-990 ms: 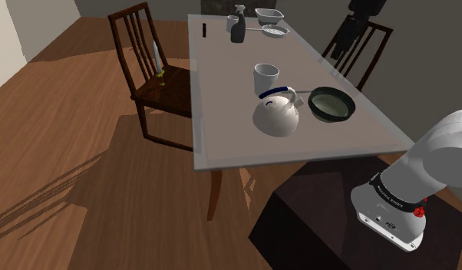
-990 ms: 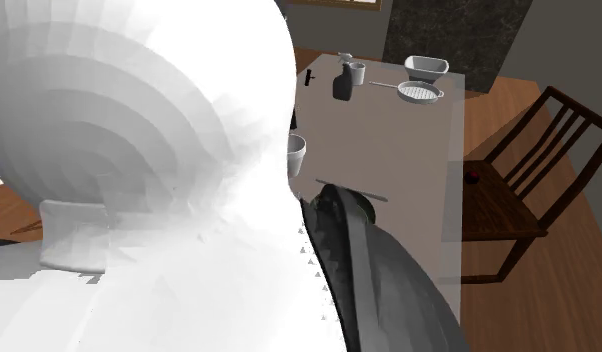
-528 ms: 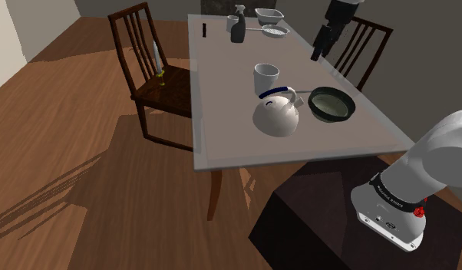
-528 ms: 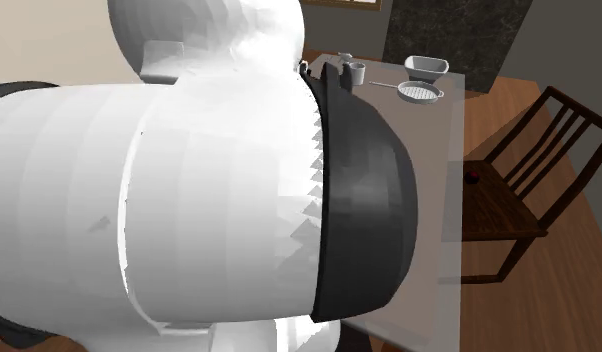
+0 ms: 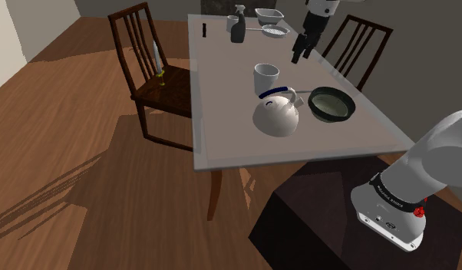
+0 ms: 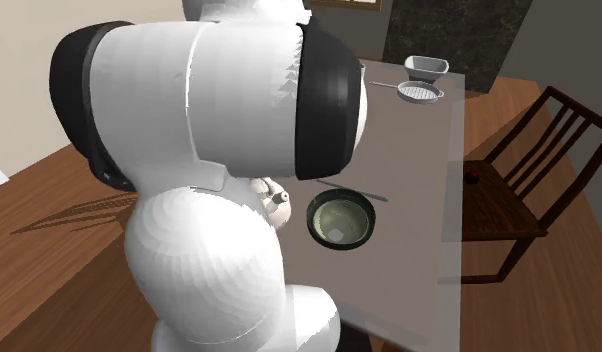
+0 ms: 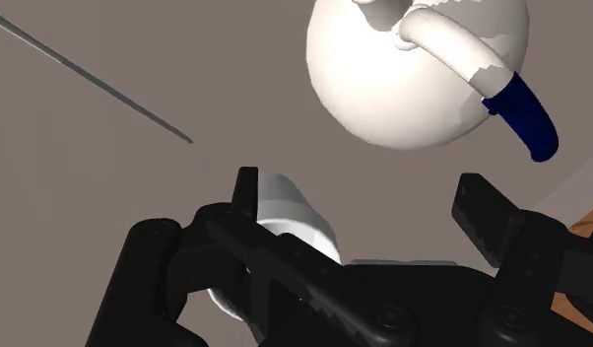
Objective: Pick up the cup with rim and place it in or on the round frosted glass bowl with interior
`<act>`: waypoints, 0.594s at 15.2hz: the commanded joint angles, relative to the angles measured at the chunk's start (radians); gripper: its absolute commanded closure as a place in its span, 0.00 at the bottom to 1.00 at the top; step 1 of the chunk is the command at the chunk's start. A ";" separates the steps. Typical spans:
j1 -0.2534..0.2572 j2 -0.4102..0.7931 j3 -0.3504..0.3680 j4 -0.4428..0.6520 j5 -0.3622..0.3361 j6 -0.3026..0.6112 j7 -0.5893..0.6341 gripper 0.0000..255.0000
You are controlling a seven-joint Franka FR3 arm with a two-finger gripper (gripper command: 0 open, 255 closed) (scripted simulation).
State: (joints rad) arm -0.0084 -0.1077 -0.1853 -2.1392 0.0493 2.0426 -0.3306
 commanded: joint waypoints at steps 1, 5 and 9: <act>-0.003 0.079 -0.009 0.047 0.020 0.030 -0.020 0.00; -0.018 0.236 -0.021 0.167 0.067 0.061 -0.062 0.00; -0.043 0.395 -0.022 0.310 0.114 0.071 -0.098 0.00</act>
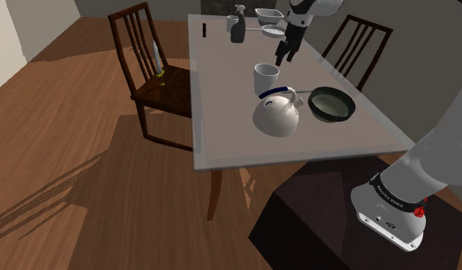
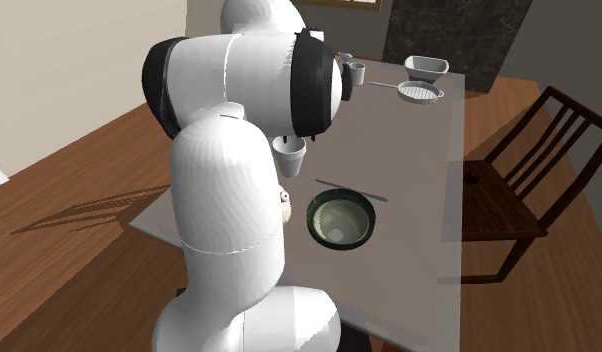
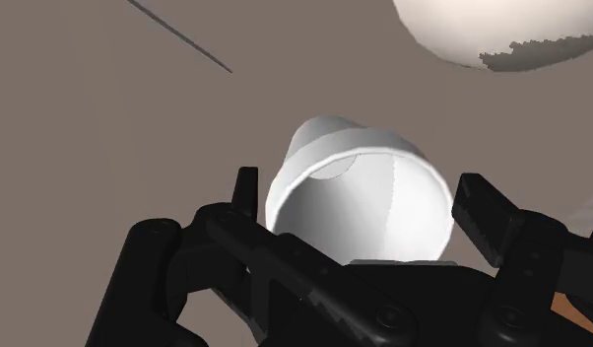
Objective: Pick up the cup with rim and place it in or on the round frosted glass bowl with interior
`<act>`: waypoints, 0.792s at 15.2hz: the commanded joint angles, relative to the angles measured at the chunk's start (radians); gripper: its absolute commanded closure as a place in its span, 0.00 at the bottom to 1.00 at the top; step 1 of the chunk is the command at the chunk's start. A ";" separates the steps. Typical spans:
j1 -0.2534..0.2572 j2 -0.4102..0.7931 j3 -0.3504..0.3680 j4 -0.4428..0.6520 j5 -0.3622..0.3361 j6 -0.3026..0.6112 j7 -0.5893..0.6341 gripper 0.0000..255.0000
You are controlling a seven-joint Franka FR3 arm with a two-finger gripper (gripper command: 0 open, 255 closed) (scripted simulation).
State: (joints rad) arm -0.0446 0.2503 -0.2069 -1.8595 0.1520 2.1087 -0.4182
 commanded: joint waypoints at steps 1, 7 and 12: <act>-0.015 0.077 0.001 0.070 0.022 0.004 -0.017 0.00; -0.049 0.250 0.012 0.234 0.063 0.008 -0.041 0.00; -0.048 0.282 0.018 0.214 0.073 0.059 -0.047 0.00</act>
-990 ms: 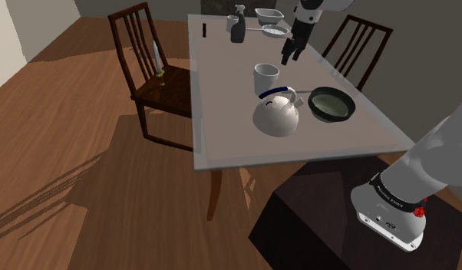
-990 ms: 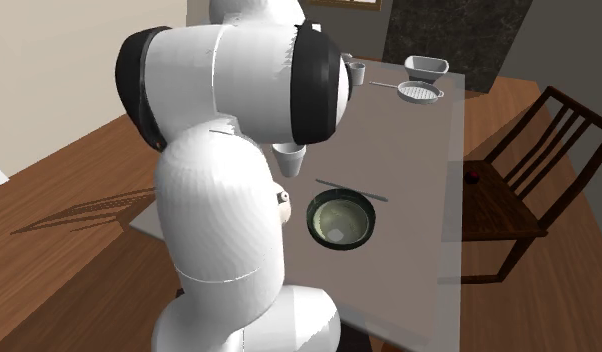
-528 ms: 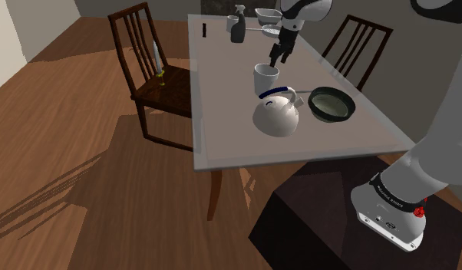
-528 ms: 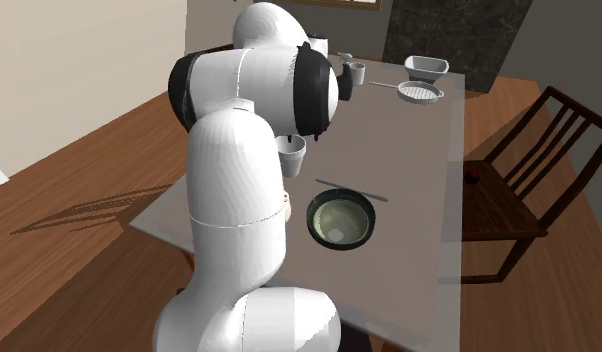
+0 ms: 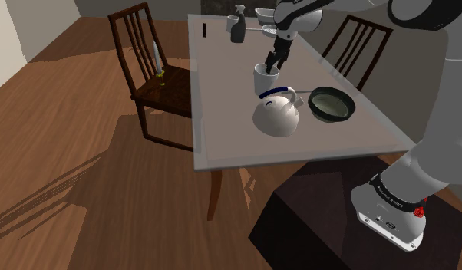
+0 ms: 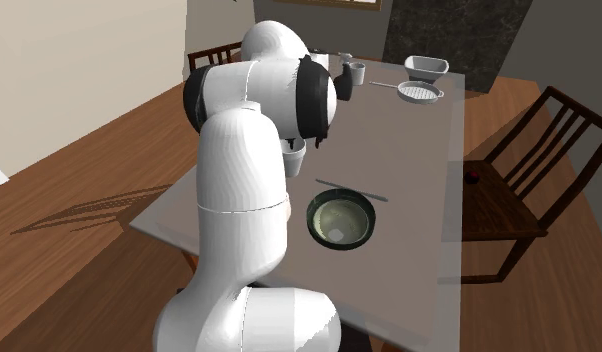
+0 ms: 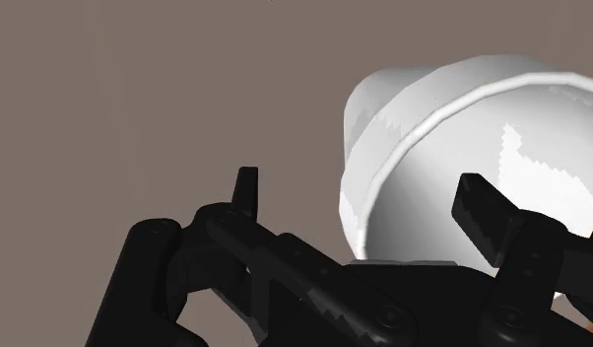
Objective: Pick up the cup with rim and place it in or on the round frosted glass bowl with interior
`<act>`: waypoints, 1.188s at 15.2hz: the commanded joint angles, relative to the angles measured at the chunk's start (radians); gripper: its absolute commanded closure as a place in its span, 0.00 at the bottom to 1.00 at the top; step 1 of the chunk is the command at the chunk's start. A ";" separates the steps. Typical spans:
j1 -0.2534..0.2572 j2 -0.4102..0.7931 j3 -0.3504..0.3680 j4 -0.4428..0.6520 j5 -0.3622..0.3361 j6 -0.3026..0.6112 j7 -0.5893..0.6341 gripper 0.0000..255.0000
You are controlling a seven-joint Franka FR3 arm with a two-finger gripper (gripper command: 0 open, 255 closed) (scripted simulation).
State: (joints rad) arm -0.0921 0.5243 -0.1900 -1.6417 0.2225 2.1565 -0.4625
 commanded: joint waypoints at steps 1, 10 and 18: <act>-0.001 0.011 0.002 -0.006 0.004 0.018 -0.003 0.00; -0.001 0.011 0.002 -0.006 0.004 0.017 -0.003 1.00; -0.001 0.011 0.002 -0.006 0.004 0.018 -0.003 1.00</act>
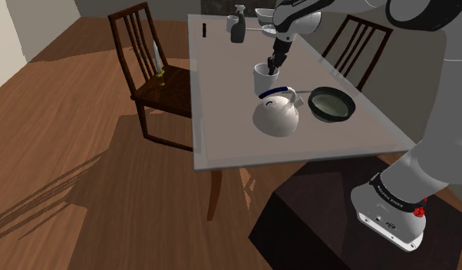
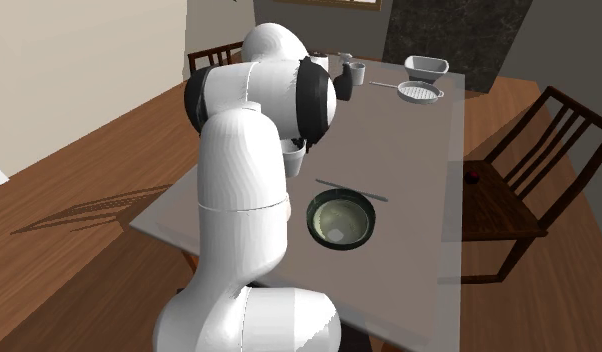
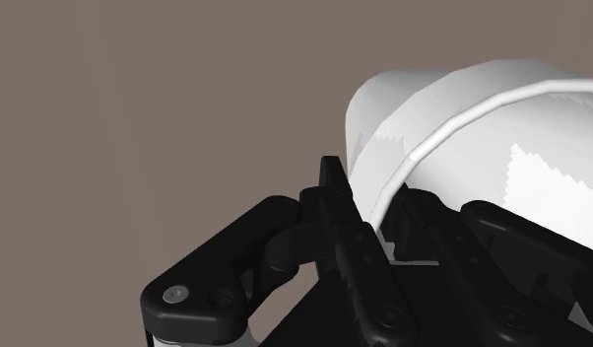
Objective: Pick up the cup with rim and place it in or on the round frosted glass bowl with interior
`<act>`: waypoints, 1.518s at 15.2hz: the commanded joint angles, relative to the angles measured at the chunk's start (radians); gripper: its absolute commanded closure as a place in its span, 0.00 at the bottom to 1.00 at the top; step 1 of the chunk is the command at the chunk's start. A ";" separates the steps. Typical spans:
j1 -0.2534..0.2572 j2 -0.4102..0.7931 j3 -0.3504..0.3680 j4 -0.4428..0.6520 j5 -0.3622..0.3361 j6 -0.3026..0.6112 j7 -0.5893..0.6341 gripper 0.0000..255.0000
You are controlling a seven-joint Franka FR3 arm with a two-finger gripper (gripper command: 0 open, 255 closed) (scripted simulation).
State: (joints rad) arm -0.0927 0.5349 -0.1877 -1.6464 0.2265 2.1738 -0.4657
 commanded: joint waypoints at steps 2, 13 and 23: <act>0.000 -0.006 -0.001 0.002 -0.002 -0.010 0.002 1.00; 0.004 -0.069 -0.012 0.058 -0.024 -0.126 0.023 1.00; 0.004 -0.107 -0.018 0.137 -0.039 -0.241 0.041 1.00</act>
State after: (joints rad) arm -0.0873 0.4332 -0.2051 -1.5159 0.1891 1.9438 -0.4249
